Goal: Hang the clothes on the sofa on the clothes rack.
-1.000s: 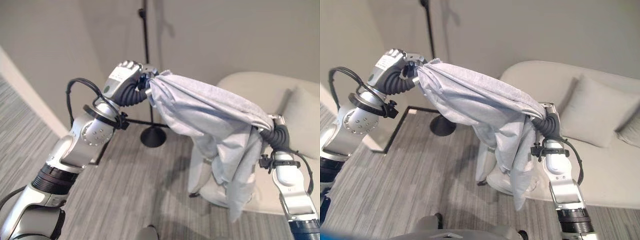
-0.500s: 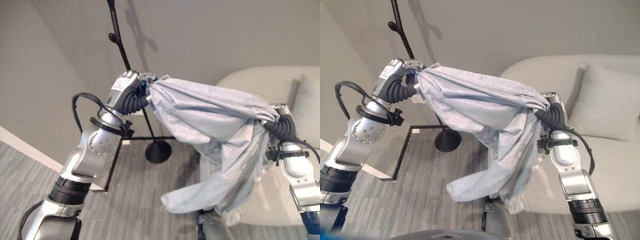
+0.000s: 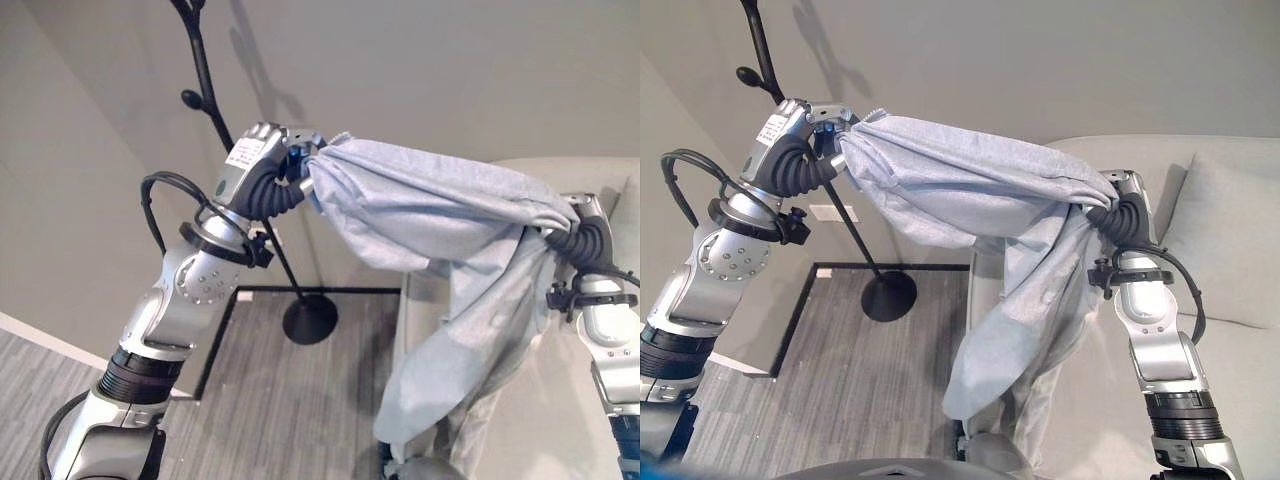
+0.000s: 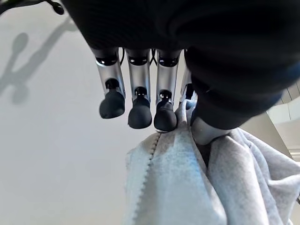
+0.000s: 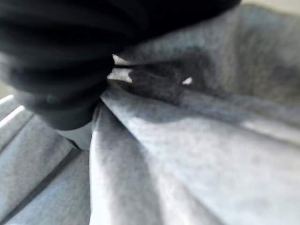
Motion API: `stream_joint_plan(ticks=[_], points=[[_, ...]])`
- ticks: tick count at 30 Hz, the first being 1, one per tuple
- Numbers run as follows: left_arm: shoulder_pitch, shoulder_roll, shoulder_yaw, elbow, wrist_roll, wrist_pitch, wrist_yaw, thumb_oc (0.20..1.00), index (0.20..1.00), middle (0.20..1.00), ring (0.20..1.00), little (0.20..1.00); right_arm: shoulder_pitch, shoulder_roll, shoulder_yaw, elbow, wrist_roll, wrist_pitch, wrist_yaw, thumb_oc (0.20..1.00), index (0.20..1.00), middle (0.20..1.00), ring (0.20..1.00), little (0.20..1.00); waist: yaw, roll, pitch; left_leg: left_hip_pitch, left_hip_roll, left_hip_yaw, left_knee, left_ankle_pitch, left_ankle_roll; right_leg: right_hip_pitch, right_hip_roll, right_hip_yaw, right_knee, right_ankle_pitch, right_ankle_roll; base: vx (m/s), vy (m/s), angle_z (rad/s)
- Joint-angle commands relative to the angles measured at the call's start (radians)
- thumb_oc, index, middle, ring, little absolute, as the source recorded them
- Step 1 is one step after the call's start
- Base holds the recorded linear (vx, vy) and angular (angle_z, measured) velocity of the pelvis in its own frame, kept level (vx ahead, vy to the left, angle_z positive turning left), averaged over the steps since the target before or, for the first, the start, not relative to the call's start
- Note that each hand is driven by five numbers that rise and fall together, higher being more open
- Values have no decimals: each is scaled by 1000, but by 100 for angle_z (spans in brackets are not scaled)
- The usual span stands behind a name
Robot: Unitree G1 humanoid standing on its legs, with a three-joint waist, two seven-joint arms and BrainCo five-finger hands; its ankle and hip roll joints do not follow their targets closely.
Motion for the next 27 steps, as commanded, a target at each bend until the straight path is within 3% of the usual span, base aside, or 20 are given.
stream_joint_plan(ticks=[1,3,4,6,7,8,9,10,13,17,21,27], points=[[-13,30,29,-1,-41,3,11,200,200,200,200,200,6,-37,-76,-62,60,-55,-31,200,200,200,200,200,-18,-40,-60,15,14,119,17,167,74,95,-59,22,-11,-71,93,127,-87,15],[-16,25,26,-4,-47,1,6,200,200,200,200,200,12,-43,-82,-60,59,-51,-35,200,200,200,200,200,-15,-50,-49,-26,80,194,1,156,96,125,-74,9,-10,-93,93,136,-21,17],[-23,25,27,-4,-47,1,5,200,200,200,200,200,14,-45,-88,-65,59,-52,-35,200,200,200,200,200,-13,-56,-51,-28,102,219,-64,126,107,130,-85,6,-10,-99,101,124,56,24],[-36,25,21,2,-50,-1,3,200,200,200,200,200,10,-46,-96,-63,58,-52,-44,200,200,200,200,200,-3,-67,-52,-39,115,234,-190,83,110,138,-109,7,-10,-105,120,114,85,13],[-41,27,15,5,-52,-1,3,200,200,200,200,200,8,-46,-96,-59,58,-53,-46,200,200,200,200,200,3,-68,-52,-53,121,228,-263,89,102,143,-117,8,-9,-113,127,100,113,-6],[-45,33,12,9,-53,-1,7,200,200,200,200,200,6,-45,-92,-57,60,-53,-49,200,200,200,200,200,15,-65,-49,-77,125,208,-325,114,92,155,-121,15,-12,-121,135,177,163,21],[-46,43,8,15,-56,0,17,200,200,200,200,200,-2,-49,-85,-43,61,-54,-53,200,200,200,200,200,30,-52,-52,-77,134,154,-457,189,65,174,-120,29,-15,-137,141,193,171,24],[-45,46,5,17,-59,-1,23,200,200,200,200,200,-7,-53,-79,-35,61,-55,-58,200,200,200,200,200,40,-46,-50,-84,140,120,-490,220,52,186,-124,38,-16,-143,144,214,186,4],[-40,59,6,14,-67,0,31,200,200,200,200,200,-11,-61,-72,-24,60,-53,-61,200,200,200,200,200,44,-30,-48,-98,171,79,-586,265,16,211,-137,57,-18,-162,156,164,184,-14],[-44,72,2,25,-74,-3,44,200,200,200,200,200,-21,-67,-68,-14,57,-50,-71,200,200,200,200,200,56,-16,-38,-142,186,70,-574,293,7,237,-161,94,-20,-175,171,137,243,-3],[-35,74,5,20,-74,-9,32,200,200,200,200,200,-6,-54,-72,-14,44,-44,-51,200,200,200,200,200,52,4,-54,-114,165,62,-541,247,3,252,-208,125,-18,-168,197,160,323,-49],[-91,80,-43,47,-73,-10,26,200,200,200,200,200,-8,-21,-89,-10,20,-31,-66,200,200,200,200,200,48,-29,-57,-140,96,134,-468,176,52,198,-308,131,0,-123,242,75,295,-29]])
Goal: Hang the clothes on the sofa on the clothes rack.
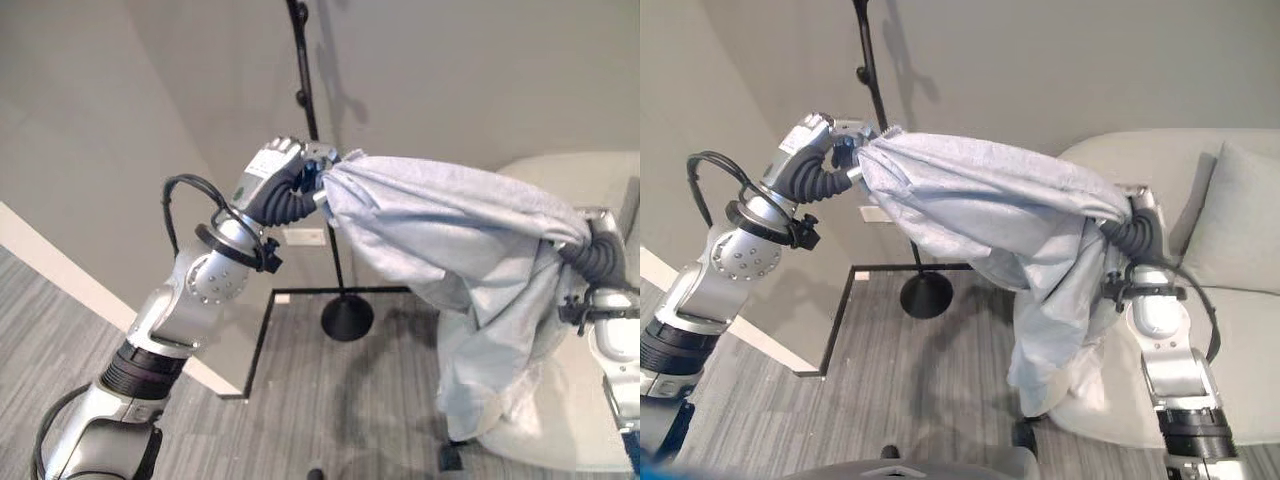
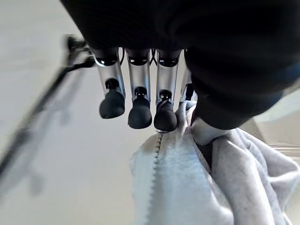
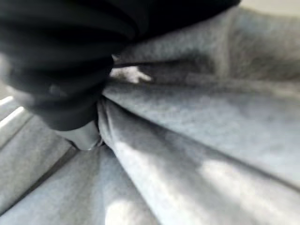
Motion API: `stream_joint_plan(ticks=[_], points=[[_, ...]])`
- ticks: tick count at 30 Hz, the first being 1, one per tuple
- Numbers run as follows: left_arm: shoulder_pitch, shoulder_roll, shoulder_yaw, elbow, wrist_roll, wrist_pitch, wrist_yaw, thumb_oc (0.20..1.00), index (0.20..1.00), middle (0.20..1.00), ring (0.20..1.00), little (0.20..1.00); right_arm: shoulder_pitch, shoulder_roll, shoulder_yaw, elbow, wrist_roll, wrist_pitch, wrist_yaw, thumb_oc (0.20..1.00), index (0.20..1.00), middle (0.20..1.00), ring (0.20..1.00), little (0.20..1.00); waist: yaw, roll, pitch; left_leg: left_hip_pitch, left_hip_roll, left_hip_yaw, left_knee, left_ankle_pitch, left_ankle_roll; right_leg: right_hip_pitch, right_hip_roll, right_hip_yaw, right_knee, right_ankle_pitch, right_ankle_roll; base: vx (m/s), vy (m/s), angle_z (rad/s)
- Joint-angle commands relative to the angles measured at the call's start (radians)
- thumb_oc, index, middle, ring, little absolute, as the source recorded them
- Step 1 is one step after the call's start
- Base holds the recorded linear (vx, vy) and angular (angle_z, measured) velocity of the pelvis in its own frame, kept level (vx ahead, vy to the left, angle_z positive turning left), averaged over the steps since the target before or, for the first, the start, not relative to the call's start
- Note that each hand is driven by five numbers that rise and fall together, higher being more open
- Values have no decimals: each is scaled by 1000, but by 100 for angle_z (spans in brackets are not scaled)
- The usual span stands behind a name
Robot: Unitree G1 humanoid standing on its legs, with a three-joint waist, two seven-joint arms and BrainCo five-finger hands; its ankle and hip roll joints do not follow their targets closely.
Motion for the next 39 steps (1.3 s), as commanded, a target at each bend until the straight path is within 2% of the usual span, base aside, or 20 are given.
stream_joint_plan(ticks=[1,2,4,7,9,13,15,18,20,21,22,23,24,25,26,28,30,31,35,39], points=[[-49,2,69,-4,-29,-1,45,200,200,200,200,200,-124,-56,-65,-21,-1,-22,-56,200,200,200,200,200,-2,30,-24,-44,114,1,27,32,-50,123,24,-37,-61,-18,98,42,306,4],[-50,9,70,-5,-24,0,47,200,200,200,200,200,-135,-40,-60,-20,-5,-20,-59,200,200,200,200,200,3,18,-22,-48,98,21,25,18,-28,93,6,-34,-55,0,111,21,269,-6],[-49,15,72,-8,-17,-1,45,200,200,200,200,200,-143,-30,-52,-13,-12,-17,-61,200,200,200,200,200,8,6,-24,-44,82,40,11,14,-11,75,-10,-41,-54,24,127,7,233,-27],[-30,11,84,-17,-8,1,40,200,200,200,200,200,-131,-16,-53,-10,-25,-7,-51,200,200,200,200,200,7,-9,-28,-23,48,53,-15,0,17,51,-34,-36,-34,89,132,51,200,-26],[-25,6,85,-26,1,3,39,200,200,200,200,200,-133,-8,-47,-9,-32,-5,-53,200,200,200,200,200,9,-7,-28,-10,20,57,-27,-12,34,38,-49,-28,-25,127,132,60,234,-11],[-31,4,84,-30,5,5,40,200,200,200,200,200,-140,-4,-37,-7,-37,-2,-50,200,200,200,200,200,12,-6,-29,10,-13,59,-36,-26,54,31,-72,-24,-7,157,132,51,168,-9],[-36,-5,80,-38,7,8,36,200,200,200,200,200,-143,-7,-30,-5,-45,5,-47,200,200,200,200,200,9,5,-20,47,-60,46,-48,-46,86,3,-109,-12,90,201,132,73,301,-2],[-34,-9,81,-47,9,14,33,200,200,200,200,200,-145,-9,-17,-4,-48,4,-49,200,200,200,200,200,12,17,3,96,-89,34,-62,-62,112,-45,-115,-2,226,234,108,71,217,-4],[-29,-11,86,-50,11,19,32,200,200,200,200,200,-141,-7,-10,-7,-48,0,-44,200,200,200,200,200,1,31,18,128,-89,19,-74,-69,125,-93,-60,26,308,203,85,116,130,-5],[-27,-13,91,-54,14,19,32,200,200,200,200,200,-149,-8,-6,-10,-48,-1,-41,200,200,200,200,200,-4,36,28,159,-85,31,-83,-82,125,-150,-29,8,295,162,81,127,65,-4],[-27,-13,92,-54,14,20,32,200,200,200,200,200,-150,-8,-5,-10,-48,-1,-41,200,200,200,200,200,-4,37,27,160,-83,32,-85,-83,124,-149,-27,8,294,160,80,268,-48,8],[-31,-15,86,-58,14,15,31,200,200,200,200,200,-169,-17,-6,-10,-44,-5,-44,200,200,200,200,200,-24,36,51,211,-79,23,-97,-101,112,-229,29,-35,149,123,91,211,-65,23],[-32,-15,87,-56,14,14,32,200,200,200,200,200,-172,-17,-5,-8,-43,-5,-44,200,200,200,200,200,-25,41,52,214,-74,23,-99,-105,111,-219,34,-40,136,126,92,460,-155,-10],[-43,-29,75,-44,24,11,40,200,200,200,200,200,-182,-25,-2,6,-47,-11,-54,200,200,200,200,200,-48,35,62,264,-68,17,-100,-134,94,-253,101,-106,-34,148,125,350,-144,-8],[-48,-28,74,-45,30,9,38,200,200,200,200,200,-181,-28,-3,5,-47,-12,-51,200,200,200,200,200,-50,30,53,270,-66,15,-101,-142,89,-231,111,-116,-64,149,127,388,-191,-8],[-46,-28,72,-50,33,9,35,200,200,200,200,200,-175,-30,-6,4,-45,-15,-50,200,200,200,200,200,-53,25,46,274,-66,3,-100,-151,88,-204,117,-121,-79,150,125,228,-143,38],[-48,-46,68,-57,20,2,28,200,200,200,200,200,-158,-43,-18,2,-29,-24,-41,200,200,200,200,200,-68,20,-1,314,-23,-17,-99,-171,65,-168,150,-70,-59,169,108,588,-326,100],[-52,-60,62,-56,4,3,23,200,200,200,200,200,-142,-59,-31,-2,-12,-25,-35,200,200,200,200,200,-76,32,-21,314,15,-31,-80,-170,45,-146,172,-71,-45,144,84,505,-322,76],[-45,-79,73,-56,-27,6,25,200,200,200,200,200,-138,-91,-49,-14,8,-39,-37,200,200,200,200,200,-81,57,-55,295,87,-60,-1,-90,-7,-94,226,-98,-57,91,35,304,-251,45],[-33,-79,85,-65,-40,8,16,200,200,200,200,200,-140,-99,-38,-17,29,-45,-31,200,200,200,200,200,-69,50,-54,243,106,-81,161,25,-33,-28,254,-113,-74,53,-8,140,-169,5]])
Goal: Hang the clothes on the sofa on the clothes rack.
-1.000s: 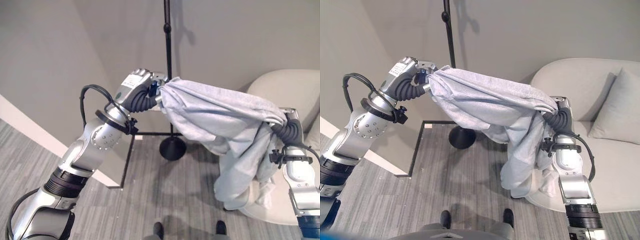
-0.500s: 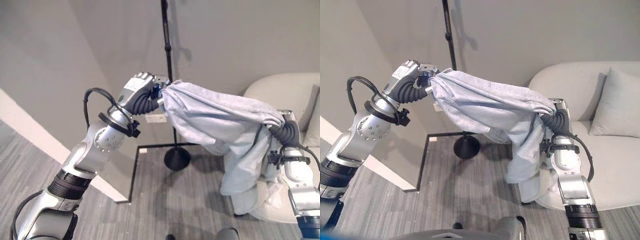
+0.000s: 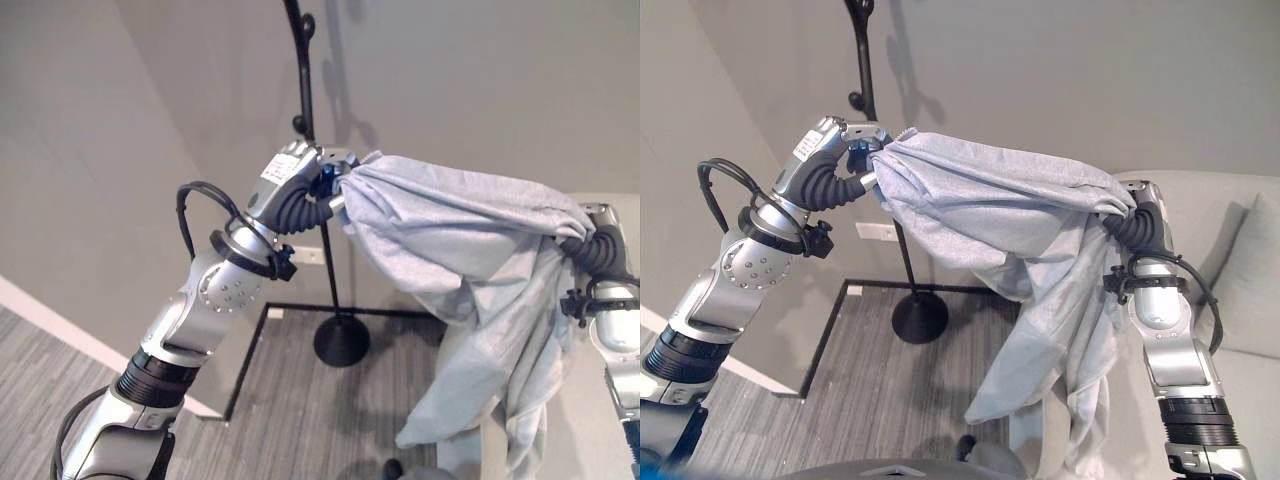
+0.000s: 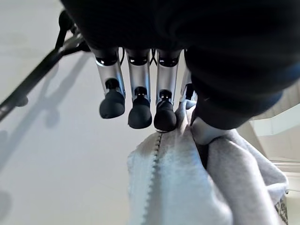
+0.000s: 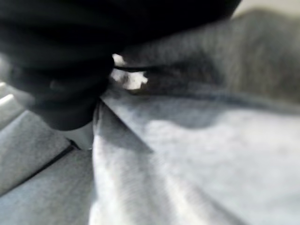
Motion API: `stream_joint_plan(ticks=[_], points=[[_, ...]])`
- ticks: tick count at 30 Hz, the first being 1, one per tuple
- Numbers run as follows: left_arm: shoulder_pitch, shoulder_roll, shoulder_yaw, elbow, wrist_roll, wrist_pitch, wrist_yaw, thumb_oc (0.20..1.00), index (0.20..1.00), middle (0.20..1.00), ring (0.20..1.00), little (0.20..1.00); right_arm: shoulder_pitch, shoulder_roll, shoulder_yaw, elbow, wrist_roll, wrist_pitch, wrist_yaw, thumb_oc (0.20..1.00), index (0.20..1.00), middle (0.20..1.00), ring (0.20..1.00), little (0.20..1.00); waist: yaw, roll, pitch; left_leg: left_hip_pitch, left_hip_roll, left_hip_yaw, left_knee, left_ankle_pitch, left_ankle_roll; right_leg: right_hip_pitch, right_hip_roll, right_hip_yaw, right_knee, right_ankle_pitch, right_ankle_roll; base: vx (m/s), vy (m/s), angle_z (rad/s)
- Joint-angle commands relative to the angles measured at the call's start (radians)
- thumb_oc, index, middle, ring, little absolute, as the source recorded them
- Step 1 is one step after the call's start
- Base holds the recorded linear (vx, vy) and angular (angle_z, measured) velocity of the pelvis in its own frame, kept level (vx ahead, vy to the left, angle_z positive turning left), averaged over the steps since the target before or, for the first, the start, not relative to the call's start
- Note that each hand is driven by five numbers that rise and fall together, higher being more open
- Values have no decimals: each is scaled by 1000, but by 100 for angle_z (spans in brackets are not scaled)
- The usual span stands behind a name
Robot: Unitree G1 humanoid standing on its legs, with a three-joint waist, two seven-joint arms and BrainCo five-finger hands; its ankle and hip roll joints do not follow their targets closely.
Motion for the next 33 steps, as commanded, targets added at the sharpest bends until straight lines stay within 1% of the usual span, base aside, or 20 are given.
stream_joint_plan(ticks=[1,2,3,4,5,6,7,8,9,10,11,12,14,16,17,28,33], points=[[-72,17,63,27,-44,2,18,200,200,200,200,200,-43,-9,-33,-70,50,-60,-23,200,200,200,200,200,-30,-13,1,54,-47,-17,169,78,-35,104,-81,15,-236,96,149,138,-173,5],[-70,14,65,24,-47,6,16,200,200,200,200,200,-40,-12,-35,-73,53,-60,-26,200,200,200,200,200,-26,-23,12,15,-45,-14,256,109,-36,126,-81,12,-237,86,135,87,-169,13],[-71,12,65,25,-49,9,17,200,200,200,200,200,-42,-14,-37,-72,57,-58,-30,200,200,200,200,200,-25,-35,23,-24,-43,-2,339,128,-30,142,-84,8,-239,80,125,50,-163,17],[-66,11,70,25,-51,9,20,200,200,200,200,200,-43,-15,-35,-66,55,-57,-32,200,200,200,200,200,-27,-39,24,-43,-30,28,375,126,-21,156,-81,0,-241,67,118,43,-134,11],[-62,7,77,21,-55,10,21,200,200,200,200,200,-41,-20,-34,-65,50,-50,-34,200,200,200,200,200,-24,-44,36,-82,-6,82,387,103,-11,177,-88,-10,-241,52,116,44,-60,3],[-65,4,79,20,-56,8,20,200,200,200,200,200,-42,-21,-35,-66,49,-49,-35,200,200,200,200,200,-21,-46,39,-99,-1,100,350,70,-10,183,-95,-15,-241,49,123,37,-7,6],[-65,4,80,20,-56,7,20,200,200,200,200,200,-43,-21,-35,-66,49,-48,-35,200,200,200,200,200,-20,-46,39,-96,-3,104,347,67,-7,183,-97,-14,-241,48,125,28,52,17],[-70,0,79,20,-58,4,18,200,200,200,200,200,-45,-20,-35,-68,50,-50,-36,200,200,200,200,200,-15,-51,39,-105,-3,122,294,29,-3,188,-108,-17,-241,46,133,57,102,14],[-82,-4,69,26,-59,1,17,200,200,200,200,200,-50,-19,-32,-64,50,-52,-39,200,200,200,200,200,3,-58,44,-136,-20,130,160,-6,-3,196,-126,-22,-240,41,149,52,137,16],[-87,-2,63,28,-58,-2,18,200,200,200,200,200,-55,-18,-28,-61,53,-55,-43,200,200,200,200,200,17,-52,48,-166,-36,126,96,14,-11,207,-128,-24,-241,36,154,148,250,14],[-104,4,38,31,-50,-13,23,200,200,200,200,200,-58,-15,-27,-51,32,-55,-46,200,200,200,200,200,27,-31,22,-114,-64,117,-85,69,-27,222,-136,-38,-240,27,175,123,187,12],[-104,4,37,32,-49,-13,23,200,200,200,200,200,-56,-14,-27,-52,32,-54,-46,200,200,200,200,200,27,-31,22,-110,-65,117,-91,71,-27,224,-137,-39,-240,26,176,169,182,-9],[-97,11,27,24,-50,-16,15,200,200,200,200,200,-53,2,-23,-52,23,-50,-44,200,200,200,200,200,26,-24,-5,-56,-80,137,-137,69,-19,234,-152,-33,-240,30,183,149,148,-15],[-91,17,29,20,-52,-14,15,200,200,200,200,200,-51,11,-18,-51,18,-45,-42,200,200,200,200,200,31,-26,-14,-32,-90,147,-163,70,-13,238,-163,-26,-240,32,188,133,168,-7],[-86,23,28,19,-54,-13,16,200,200,200,200,200,-58,18,-8,-48,12,-40,-41,200,200,200,200,200,39,-30,-22,-17,-100,152,-168,58,-2,238,-175,-21,-239,36,195,91,147,1],[-51,38,59,-5,-53,-14,23,200,200,200,200,200,-99,37,32,-42,1,-32,-29,200,200,200,200,200,67,-47,-34,9,-124,167,-172,27,23,237,-209,-23,-236,52,219,26,65,-2],[-44,44,75,-20,-53,-19,33,200,200,200,200,200,-124,46,40,-41,-2,-31,-37,200,200,200,200,200,78,-48,-37,16,-130,170,-172,20,29,239,-221,-31,-235,58,225,2,19,-3]])
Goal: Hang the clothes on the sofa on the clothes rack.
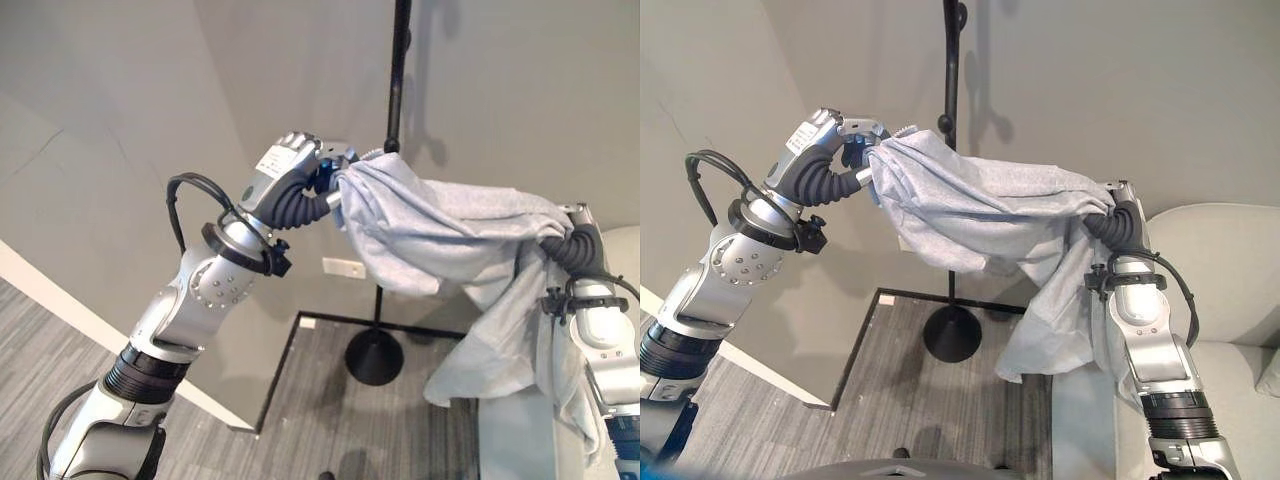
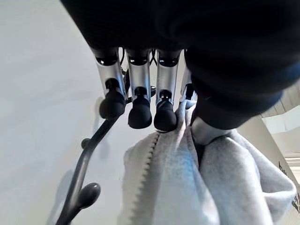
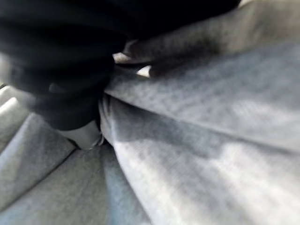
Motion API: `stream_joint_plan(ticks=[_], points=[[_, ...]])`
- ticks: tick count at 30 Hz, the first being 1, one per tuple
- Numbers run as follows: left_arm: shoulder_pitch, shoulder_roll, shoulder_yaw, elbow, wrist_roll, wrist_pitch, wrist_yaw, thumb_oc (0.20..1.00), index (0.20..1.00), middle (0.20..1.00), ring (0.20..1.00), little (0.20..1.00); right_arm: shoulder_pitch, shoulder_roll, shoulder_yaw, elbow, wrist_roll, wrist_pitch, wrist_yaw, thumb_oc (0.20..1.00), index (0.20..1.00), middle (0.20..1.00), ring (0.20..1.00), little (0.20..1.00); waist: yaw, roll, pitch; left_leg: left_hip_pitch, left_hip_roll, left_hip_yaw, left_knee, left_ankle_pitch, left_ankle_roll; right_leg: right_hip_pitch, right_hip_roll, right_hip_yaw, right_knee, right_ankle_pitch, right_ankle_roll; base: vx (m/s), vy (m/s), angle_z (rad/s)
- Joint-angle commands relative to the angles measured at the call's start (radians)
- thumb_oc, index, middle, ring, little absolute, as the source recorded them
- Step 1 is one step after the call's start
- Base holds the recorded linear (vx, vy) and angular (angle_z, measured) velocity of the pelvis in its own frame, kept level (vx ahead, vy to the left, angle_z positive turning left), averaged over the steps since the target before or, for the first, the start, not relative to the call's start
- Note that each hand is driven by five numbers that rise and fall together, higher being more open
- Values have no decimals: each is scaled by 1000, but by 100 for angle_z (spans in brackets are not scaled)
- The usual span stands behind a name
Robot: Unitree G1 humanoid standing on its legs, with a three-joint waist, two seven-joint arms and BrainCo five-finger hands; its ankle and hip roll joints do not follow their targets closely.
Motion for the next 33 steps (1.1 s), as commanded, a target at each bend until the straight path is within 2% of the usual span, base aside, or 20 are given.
stream_joint_plan(ticks=[1,10,25,33], points=[[-19,7,72,-9,-53,-16,40,200,200,200,200,200,-112,-14,-19,-32,-11,-44,-38,200,200,200,200,200,18,-19,-79,66,63,-4,12,-77,-31,-31,-26,-33,20,1,44,0,0,0],[-73,25,73,-18,-47,-23,79,200,200,200,200,200,-230,-33,4,-55,-17,-59,-75,200,200,200,200,200,41,-24,-90,75,60,-18,12,-83,-31,-22,-36,-53,23,0,50,3,4,3],[-178,179,135,29,-23,-19,185,200,200,200,200,200,-500,-210,81,33,40,-51,-108,200,200,200,200,200,99,-50,-110,67,60,-43,13,-81,-43,-13,-41,-99,18,8,57,1,-1,6],[-203,221,149,111,-25,-2,232,200,200,200,200,200,-628,-260,156,119,92,-40,-107,200,200,200,200,200,123,-58,-115,62,51,-54,13,-83,-45,-9,-47,-119,18,10,62,6,7,8]])
